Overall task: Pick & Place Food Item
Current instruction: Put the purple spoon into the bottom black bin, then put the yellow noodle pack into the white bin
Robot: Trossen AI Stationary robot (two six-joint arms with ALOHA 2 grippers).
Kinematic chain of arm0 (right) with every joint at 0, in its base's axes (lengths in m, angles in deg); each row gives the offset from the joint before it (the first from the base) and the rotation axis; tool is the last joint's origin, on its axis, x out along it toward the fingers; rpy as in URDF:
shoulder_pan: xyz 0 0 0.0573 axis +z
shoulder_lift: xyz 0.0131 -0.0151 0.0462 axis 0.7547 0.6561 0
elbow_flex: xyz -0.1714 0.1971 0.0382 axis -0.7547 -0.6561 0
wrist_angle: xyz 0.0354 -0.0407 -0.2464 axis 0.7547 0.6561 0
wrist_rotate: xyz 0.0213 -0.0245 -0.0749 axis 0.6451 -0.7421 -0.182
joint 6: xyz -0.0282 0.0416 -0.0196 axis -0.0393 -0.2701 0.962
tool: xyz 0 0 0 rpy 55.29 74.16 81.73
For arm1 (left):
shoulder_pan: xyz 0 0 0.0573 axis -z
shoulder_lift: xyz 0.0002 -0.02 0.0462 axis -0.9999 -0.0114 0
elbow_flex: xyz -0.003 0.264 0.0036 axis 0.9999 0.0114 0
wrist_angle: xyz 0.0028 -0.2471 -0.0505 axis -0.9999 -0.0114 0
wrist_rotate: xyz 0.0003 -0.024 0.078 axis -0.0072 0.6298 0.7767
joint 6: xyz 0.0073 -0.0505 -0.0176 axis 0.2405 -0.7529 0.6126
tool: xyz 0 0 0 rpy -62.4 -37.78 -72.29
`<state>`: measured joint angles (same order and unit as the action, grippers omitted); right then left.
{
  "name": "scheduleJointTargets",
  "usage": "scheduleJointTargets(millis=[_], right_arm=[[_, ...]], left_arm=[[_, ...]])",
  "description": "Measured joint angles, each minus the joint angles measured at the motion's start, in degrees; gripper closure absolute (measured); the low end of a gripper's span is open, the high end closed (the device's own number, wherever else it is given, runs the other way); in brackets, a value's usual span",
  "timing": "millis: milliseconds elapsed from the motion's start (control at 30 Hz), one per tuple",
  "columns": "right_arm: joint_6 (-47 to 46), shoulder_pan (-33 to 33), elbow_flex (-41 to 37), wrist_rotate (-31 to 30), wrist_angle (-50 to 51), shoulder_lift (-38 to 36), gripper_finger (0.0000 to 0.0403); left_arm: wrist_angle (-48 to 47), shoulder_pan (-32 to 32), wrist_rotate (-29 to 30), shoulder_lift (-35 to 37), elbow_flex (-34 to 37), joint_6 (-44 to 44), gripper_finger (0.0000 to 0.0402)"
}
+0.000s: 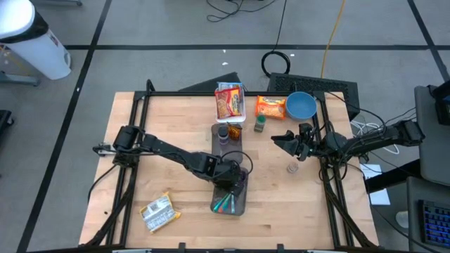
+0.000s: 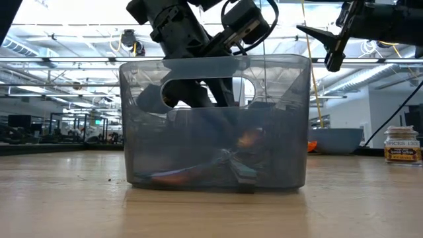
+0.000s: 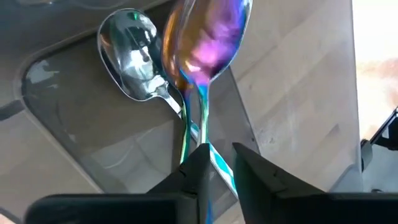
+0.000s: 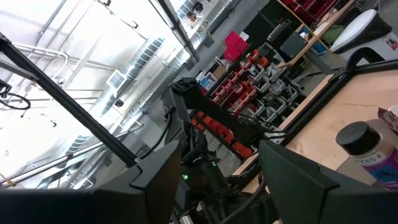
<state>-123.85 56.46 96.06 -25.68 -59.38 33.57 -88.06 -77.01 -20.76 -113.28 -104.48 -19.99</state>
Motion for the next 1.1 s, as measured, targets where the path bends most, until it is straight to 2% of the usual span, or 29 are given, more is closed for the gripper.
scheduleJointTargets(millis=[167, 267, 433, 533, 600, 667, 767, 867, 1100], right_arm=[[0.0, 0.0, 0.0, 0.0, 0.0, 0.0, 0.0193], [0.0, 0.0, 0.0, 0.3, 0.0, 0.0, 0.0193], [-0.2, 0.0, 0.0, 0.3, 0.0, 0.0, 0.0193], [-0.2, 0.0, 0.0, 0.4, 0.0, 0.0, 0.0193], [-0.2, 0.0, 0.0, 0.4, 0.0, 0.0, 0.0193], [-0.5, 0.0, 0.0, 0.5, 0.0, 0.0, 0.0193], [-1.0, 0.0, 0.0, 0.5, 0.1, 0.0, 0.0193], [-1.3, 0.0, 0.0, 0.5, 0.6, 0.0, 0.0193], [-1.5, 0.0, 0.0, 0.4, 3.3, 0.0, 0.0193]], left_arm=[[0.1, 0.0, -0.1, 0.0, 0.0, 0.4, 0.0313], [0.7, -0.6, -2.7, 0.0, 0.0, 1.7, 0.0308], [1.5, -2.4, -10.6, 0.0, 0.0, 1.5, 0.0309], [1.8, -3.7, -17.5, 0.0, 0.0, -0.8, 0.0309], [4.1, -4.5, -22.4, 0.0, 0.0, -0.9, 0.0309], [7.6, -4.8, -23.9, 0.7, 0.0, -0.5, 0.0309], [11.8, -5.0, -21.2, 3.2, 0.0, -0.4, 0.0309], [12.3, -5.6, -17.6, 7.0, 0.0, 1.4, 0.0309], [11.3, -6.8, -7.3, 20.3, 0.0, 14.9, 0.0309]])
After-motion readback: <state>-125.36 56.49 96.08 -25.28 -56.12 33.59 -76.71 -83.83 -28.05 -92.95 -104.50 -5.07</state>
